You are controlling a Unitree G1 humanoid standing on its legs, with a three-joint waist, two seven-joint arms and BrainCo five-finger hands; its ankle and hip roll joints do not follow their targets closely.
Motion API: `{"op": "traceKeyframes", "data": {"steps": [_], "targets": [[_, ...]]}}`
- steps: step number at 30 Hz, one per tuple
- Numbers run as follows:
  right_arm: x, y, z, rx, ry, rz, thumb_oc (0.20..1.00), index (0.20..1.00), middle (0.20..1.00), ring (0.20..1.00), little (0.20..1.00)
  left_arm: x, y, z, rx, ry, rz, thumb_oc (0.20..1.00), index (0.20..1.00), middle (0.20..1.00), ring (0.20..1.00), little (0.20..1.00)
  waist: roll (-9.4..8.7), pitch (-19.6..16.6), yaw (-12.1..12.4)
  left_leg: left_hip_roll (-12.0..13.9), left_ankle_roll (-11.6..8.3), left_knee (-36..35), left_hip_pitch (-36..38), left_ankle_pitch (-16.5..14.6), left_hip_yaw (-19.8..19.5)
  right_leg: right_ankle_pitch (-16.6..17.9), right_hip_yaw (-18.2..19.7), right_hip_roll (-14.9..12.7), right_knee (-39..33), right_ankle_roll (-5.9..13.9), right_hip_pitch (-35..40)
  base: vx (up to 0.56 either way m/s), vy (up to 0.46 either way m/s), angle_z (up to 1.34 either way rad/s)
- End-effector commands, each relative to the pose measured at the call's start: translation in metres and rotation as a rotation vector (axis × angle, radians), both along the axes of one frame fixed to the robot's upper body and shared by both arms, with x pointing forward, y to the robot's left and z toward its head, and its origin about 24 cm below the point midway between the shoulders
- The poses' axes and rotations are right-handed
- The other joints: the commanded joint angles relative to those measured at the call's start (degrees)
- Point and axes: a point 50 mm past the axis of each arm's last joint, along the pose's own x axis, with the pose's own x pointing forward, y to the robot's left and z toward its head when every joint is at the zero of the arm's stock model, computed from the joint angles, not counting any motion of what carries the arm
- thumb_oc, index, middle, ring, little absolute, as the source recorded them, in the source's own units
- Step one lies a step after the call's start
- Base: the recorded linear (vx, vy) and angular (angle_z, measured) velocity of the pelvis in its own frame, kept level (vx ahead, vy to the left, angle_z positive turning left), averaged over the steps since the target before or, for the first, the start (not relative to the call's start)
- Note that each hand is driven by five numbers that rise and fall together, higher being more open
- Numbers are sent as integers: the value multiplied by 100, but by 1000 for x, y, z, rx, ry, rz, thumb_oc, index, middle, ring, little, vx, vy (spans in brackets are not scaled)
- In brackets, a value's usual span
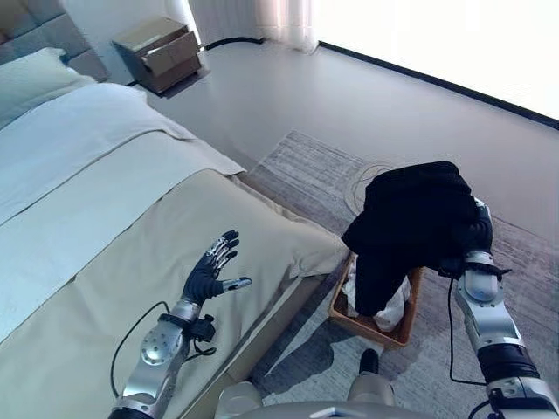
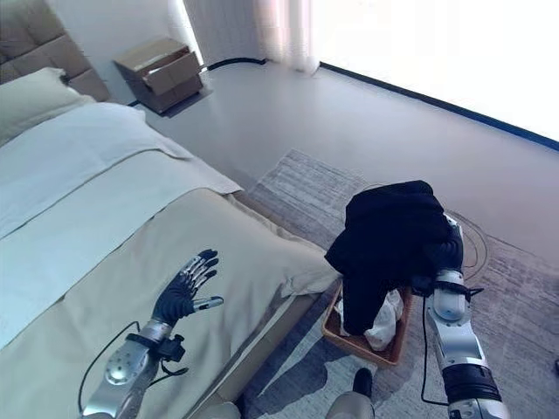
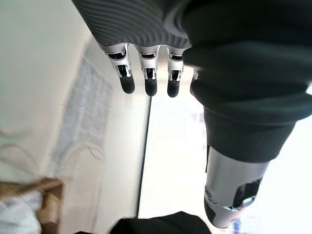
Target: Pick up clothes into the bucket
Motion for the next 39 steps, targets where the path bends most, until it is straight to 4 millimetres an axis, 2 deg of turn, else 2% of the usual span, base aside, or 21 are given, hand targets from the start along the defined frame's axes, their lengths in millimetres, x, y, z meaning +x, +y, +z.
{"op": "traceKeyframes", "data": {"steps": [1, 2, 3, 4, 5, 6, 7, 9, 14, 16, 17, 18, 19, 23, 28, 29, 30, 32, 37, 38, 39], "targets": [[17, 20, 52, 22, -271, 94, 200, 200, 200, 200, 200, 9, 10, 36, 3, -160, -13, 1000, 1000, 1000, 1000, 1000, -452, -77, 70, 214, -127, 559, -265, -458, -433, 121, 8, -288, 181, 48, -34, -37, -159, 17], [19, 18, 53, 14, -267, 85, 200, 200, 200, 200, 200, 13, 6, 36, -13, -167, -7, 1000, 1000, 1000, 1000, 1000, -367, 70, 81, -54, -151, 1035, -493, -530, -616, 106, -8, -310, 185, -3, 6, -43, -141, 6], [20, 18, 54, 13, -269, 84, 200, 200, 200, 200, 200, 13, 5, 36, -14, -169, -7, 1000, 1000, 1000, 1000, 1000, -360, 84, 62, -66, -144, 1104, -533, -563, -645, 99, -26, -323, 195, 5, 12, -119, -70, 7], [24, 15, 54, 6, -257, 63, 200, 200, 200, 200, 200, 17, 3, 41, -24, -194, 3, 1000, 1000, 1000, 1000, 1000, -359, 202, 81, -507, -177, 1174, -803, -625, -872, 159, -18, -386, 190, -25, -29, -122, 4, 27], [28, 16, 54, 4, -254, 53, 200, 200, 200, 200, 200, 19, 3, 42, -33, -199, 9, 1000, 1000, 1000, 1000, 1000, -353, 237, 89, -750, -129, 1055, -950, -598, -937, 195, 5, -383, 195, -38, -157, -116, 0, 33], [29, 16, 55, 3, -256, 54, 200, 200, 200, 200, 200, 19, 3, 42, -33, -200, 10, 1000, 1000, 1000, 1000, 1000, -362, 221, 84, -765, -121, 1046, -970, -591, -932, 189, 12, -401, 209, -32, -189, -141, 39, 36], [39, 23, 58, -22, -250, 74, 200, 200, 200, 200, 200, 20, 2, 41, -34, -198, 22, 1000, 1000, 1000, 1000, 1000, -309, 265, 217, -1220, 63, 743, -1214, -515, -1278, 214, 250, -262, 351, -102, -652, -94, 33, 14], [49, 28, 60, -20, -240, 71, 200, 200, 200, 200, 200, 18, 0, 39, -35, -193, 23, 1000, 1000, 1000, 1000, 1000, -304, 284, 278, -1318, 168, 667, -1293, -518, -1319, 216, 438, -225, 432, -107, -882, -80, 91, -29], [65, 36, 66, -36, -222, 77, 200, 200, 200, 200, 200, 17, 3, 39, -49, -194, 35, 1000, 1000, 1000, 1000, 1000, -360, 584, 429, -1413, 420, 658, -1268, -614, -848, 268, 524, -595, 1088, 30, -1417, -36, 155, -73], [74, 36, 79, -45, -247, 66, 200, 200, 200, 200, 200, 18, 3, 45, -36, -223, 27, 1000, 1000, 1000, 1000, 1000, -344, 810, 436, -1465, 476, 835, -1426, -653, -694, 316, 757, -735, 1417, 84, -1730, -166, 40, -46], [82, 39, 92, -54, -275, 66, 200, 200, 200, 200, 200, 21, 1, 52, -36, -252, 21, 1000, 1000, 1000, 1000, 1000, -309, 977, 457, -1465, 478, 1090, -1683, -719, -611, 532, 855, -985, 1322, 90, -2029, -160, -11, -8], [82, 40, 94, -55, -277, 67, 200, 200, 200, 200, 200, 21, 1, 52, -37, -254, 22, 1000, 1000, 1000, 1000, 1000, -306, 963, 463, -1463, 482, 1136, -1739, -737, -599, 544, 871, -981, 1322, 94, -2073, -197, -114, -7], [84, 37, 105, -76, -305, 64, 200, 200, 200, 200, 200, 25, 0, 59, -36, -284, 28, 1000, 1000, 1000, 1000, 1000, -354, 1037, 473, -1481, 445, 1489, -2168, -802, -610, 499, 809, -916, 1040, 43, -2073, -162, -61, -12], [90, 36, 123, -108, -337, 54, 200, 200, 200, 200, 200, 24, 0, 68, -84, -325, 45, 1000, 1000, 1000, 1000, 1000, -300, 1112, 421, -1388, 378, 1558, -2598, -673, -624, 553, 767, -865, 1077, 24, -2543, -82, -91, -6], [97, 22, 153, -148, -381, -24, 200, 200, 200, 200, 200, 22, -8, 77, -94, -367, 32, 1000, 1000, 1000, 1000, 1000, -106, 1343, 336, -1258, 214, 1619, -3054, -608, -752, 469, 611, -811, 1253, 28, -2980, -80, -78, -13], [101, 17, 168, -159, -396, -52, 200, 200, 200, 200, 200, 22, -12, 77, -103, -363, 18, 1000, 1000, 1000, 1000, 1000, -63, 1404, 340, -1207, 191, 1592, -3239, -555, -729, 495, 620, -798, 1263, 36, -3174, -58, -25, -10], [101, 17, 168, -159, -397, -52, 200, 200, 200, 200, 200, 23, -12, 77, -103, -364, 18, 1000, 1000, 1000, 1000, 1000, -59, 1399, 338, -1206, 191, 1594, -3250, -555, -728, 496, 623, -797, 1265, 35, -3187, -78, -31, 4], [104, 15, 192, -185, -438, -71, 200, 200, 200, 200, 200, 25, -18, 80, -88, -370, -3, 1000, 1000, 1000, 1000, 1000, -39, 1498, 304, -1153, 167, 1540, -3415, -505, -700, 525, 643, -765, 1313, 47, -3432, -46, -42, -3], [104, 12, 218, -218, -479, -93, 200, 200, 200, 200, 200, 29, -28, 82, -84, -377, -35, 1000, 1000, 1000, 1000, 1000, 15, 1540, 279, -1141, 161, 1458, -3585, -446, -697, 544, 698, -720, 1318, 43, -3666, -12, -17, -2], [103, 10, 231, -219, -507, -112, 200, 200, 200, 200, 200, 31, -32, 82, -70, -381, -44, 1000, 1000, 1000, 1000, 1000, 36, 1566, 268, -1144, 155, 1417, -3648, -416, -695, 560, 712, -712, 1312, 47, -3736, 8, -9, 6], [103, 10, 231, -219, -508, -112, 200, 200, 200, 200, 200, 31, -32, 82, -70, -381, -44, 1000, 1000, 1000, 1000, 1000, 37, 1566, 268, -1145, 155, 1417, -3649, -416, -696, 560, 712, -713, 1312, 47, -3737, 20, 3, 6]]}}
